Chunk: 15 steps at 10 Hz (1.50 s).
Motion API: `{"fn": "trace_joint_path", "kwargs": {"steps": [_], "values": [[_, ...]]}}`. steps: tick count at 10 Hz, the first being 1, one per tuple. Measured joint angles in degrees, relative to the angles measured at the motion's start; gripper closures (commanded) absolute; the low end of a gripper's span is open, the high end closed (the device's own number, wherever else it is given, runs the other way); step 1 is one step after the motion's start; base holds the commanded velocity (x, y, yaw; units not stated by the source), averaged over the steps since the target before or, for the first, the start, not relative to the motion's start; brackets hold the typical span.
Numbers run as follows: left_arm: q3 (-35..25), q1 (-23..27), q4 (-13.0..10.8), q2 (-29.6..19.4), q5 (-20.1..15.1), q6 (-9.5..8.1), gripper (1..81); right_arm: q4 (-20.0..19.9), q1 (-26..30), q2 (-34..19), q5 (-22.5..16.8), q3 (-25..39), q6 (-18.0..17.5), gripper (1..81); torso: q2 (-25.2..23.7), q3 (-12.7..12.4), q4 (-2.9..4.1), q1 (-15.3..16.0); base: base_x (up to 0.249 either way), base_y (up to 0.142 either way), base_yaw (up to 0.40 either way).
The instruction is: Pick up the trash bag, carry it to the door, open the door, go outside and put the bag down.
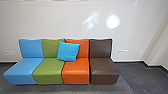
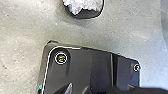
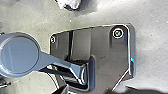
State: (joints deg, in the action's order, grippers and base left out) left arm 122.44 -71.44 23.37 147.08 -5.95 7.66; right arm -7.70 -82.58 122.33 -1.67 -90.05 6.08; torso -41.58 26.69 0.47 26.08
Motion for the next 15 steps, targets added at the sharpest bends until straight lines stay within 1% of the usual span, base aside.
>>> {"fn": "trace_joint_path", "kwargs": {"steps": [3, 4, 5, 7, 8, 11, 13, 15], "values": [[4.51, 4.0, 1.71, 2.12, -4.71, 0.0, 1.0, -0.2, 1.22, -2.51, 0.11, 2.54, 0.0, 1.0, -6.1, 5.77, 0.0, 3.91, 0.0, 0.0, 0.0], [5.4, 5.56, 2.18, 2.32, -5.16, 0.0, 1.0, -0.34, 1.99, -2.68, 0.1, 2.97, 0.0, 1.0, -7.98, 7.56, 0.0, 5.14, 0.0, 0.0, 0.0], [5.58, 6.52, 2.6, 2.43, -5.6, 0.0, 1.0, -0.41, 2.32, -2.73, 0.1, 3.28, 0.0, 1.0, -9.4, 8.28, 0.0, 6.12, 0.0, 0.0, 0.0], [5.64, 7.9, 3.61, 2.86, -6.1, 0.0, 1.0, -0.59, 2.51, -3.64, -0.06, 3.8, 0.0, 1.0, -12.77, 9.05, 0.0, 8.22, 0.0, 0.0, 0.0], [5.73, 8.4, 3.78, 3.08, -6.4, 0.0, 1.0, -0.87, 2.43, -4.06, -0.09, 3.78, 0.02, 1.0, -14.89, 9.09, 0.0, 9.53, 0.0, 0.0, 0.0], [6.47, 10.75, 4.5, 4.22, -8.85, -0.05, 1.0, -1.06, 2.43, -3.95, -0.15, 3.82, 0.0, 1.0, -21.14, 9.14, 0.0, 13.46, 0.0, 0.0, 0.0], [6.96, 11.48, 5.01, 4.99, -9.34, -0.22, 1.0, -1.08, 2.43, -4.23, -0.33, 3.95, 0.02, 1.0, -25.4, 9.14, 0.0, 16.11, 0.0, 0.0, 0.0], [9.34, 11.72, 5.38, 6.23, -10.51, -0.22, 1.0, -1.08, 2.6, -5.6, -0.37, 5.44, 0.02, 1.0, -29.46, 9.14, 0.0, 18.67, 0.0, 0.0, 0.0]]}}
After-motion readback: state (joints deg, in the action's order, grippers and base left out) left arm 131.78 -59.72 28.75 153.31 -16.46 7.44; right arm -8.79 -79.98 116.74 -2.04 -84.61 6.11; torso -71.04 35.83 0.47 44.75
